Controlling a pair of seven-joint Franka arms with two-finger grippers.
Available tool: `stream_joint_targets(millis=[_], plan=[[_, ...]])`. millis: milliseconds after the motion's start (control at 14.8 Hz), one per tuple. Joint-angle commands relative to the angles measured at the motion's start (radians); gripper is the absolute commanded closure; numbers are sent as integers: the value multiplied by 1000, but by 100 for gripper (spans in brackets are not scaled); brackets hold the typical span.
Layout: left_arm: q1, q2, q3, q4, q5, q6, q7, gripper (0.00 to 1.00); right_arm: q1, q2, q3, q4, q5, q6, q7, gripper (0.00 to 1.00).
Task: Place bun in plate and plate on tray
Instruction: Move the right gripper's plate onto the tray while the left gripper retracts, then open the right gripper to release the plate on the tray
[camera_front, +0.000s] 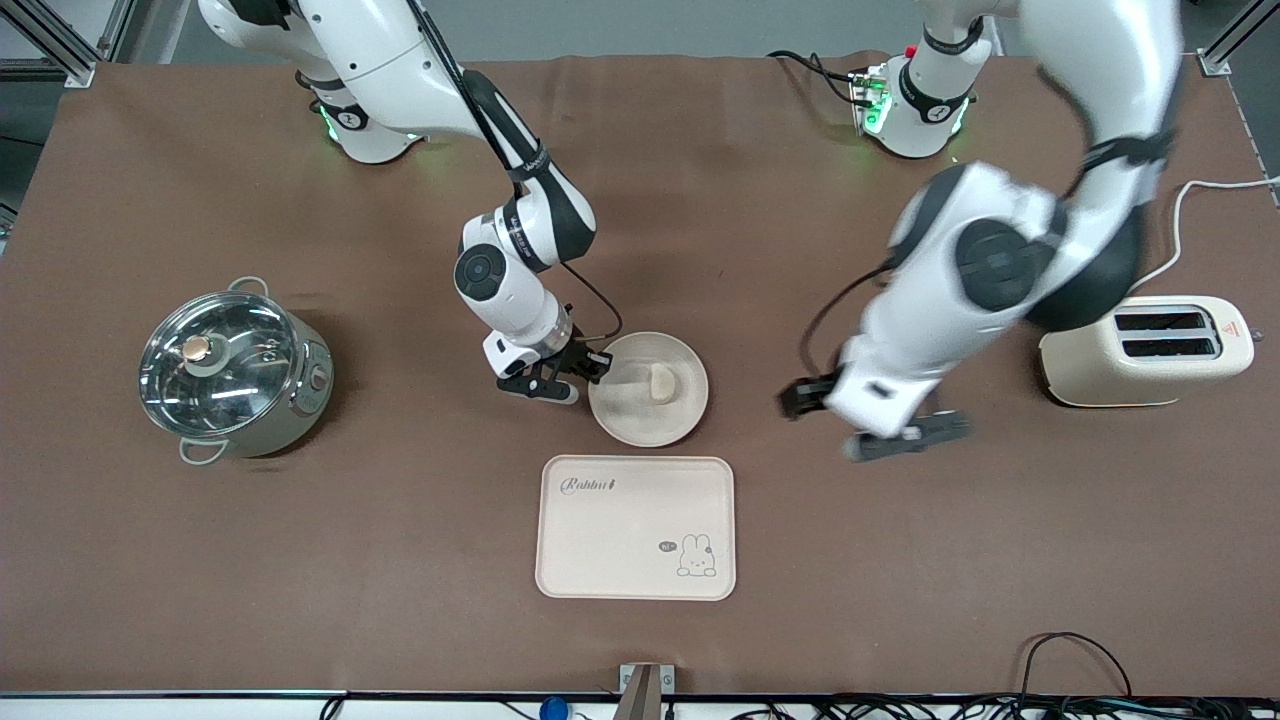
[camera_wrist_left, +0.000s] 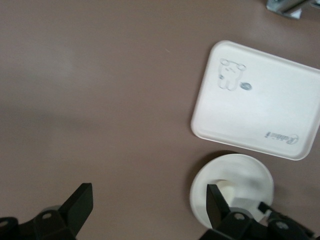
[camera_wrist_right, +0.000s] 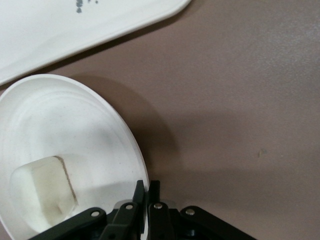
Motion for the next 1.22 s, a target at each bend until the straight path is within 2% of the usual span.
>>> stream_joint_targets(millis=[0, 203, 338, 406, 474, 541, 609, 677, 812, 947, 1150], plan=[[101, -143, -2, -37, 18, -62, 115, 0, 13, -64, -1, -6, 64, -7, -1, 100], [204, -263, -13, -35, 4, -252, 256, 0, 10, -66, -1, 41, 75, -8, -4, 100], [215, -344, 1, -47, 4, -332, 348, 0, -5, -52, -6, 106, 76, -8, -4, 100], [197, -376, 36, -49, 4, -381, 377, 0, -40, -20, -6, 150, 76, -29, -4, 100], [124, -398, 114, -58, 4, -412, 406, 0, -75, 5, -6, 196, 75, -78, -4, 100], [58, -427, 202, -91, 3, -418, 434, 0, -88, 11, -6, 238, 73, -130, -2, 100], [34, -470, 249, -134, 1, -418, 469, 0, -109, 26, -9, 284, 67, -201, -2, 100], [28, -510, 258, -185, 1, -417, 494, 0, -143, 51, -9, 339, 61, -256, -4, 100], [26, -550, 263, -227, 0, -415, 497, 0, -195, 124, -9, 452, 44, -357, -4, 100], [45, -570, 263, -251, -6, -407, 512, 0, -208, 204, -11, 552, 30, -367, -4, 100], [49, -549, 263, -222, -46, -391, 515, 0, -203, 327, -34, 687, 24, -363, -5, 100]])
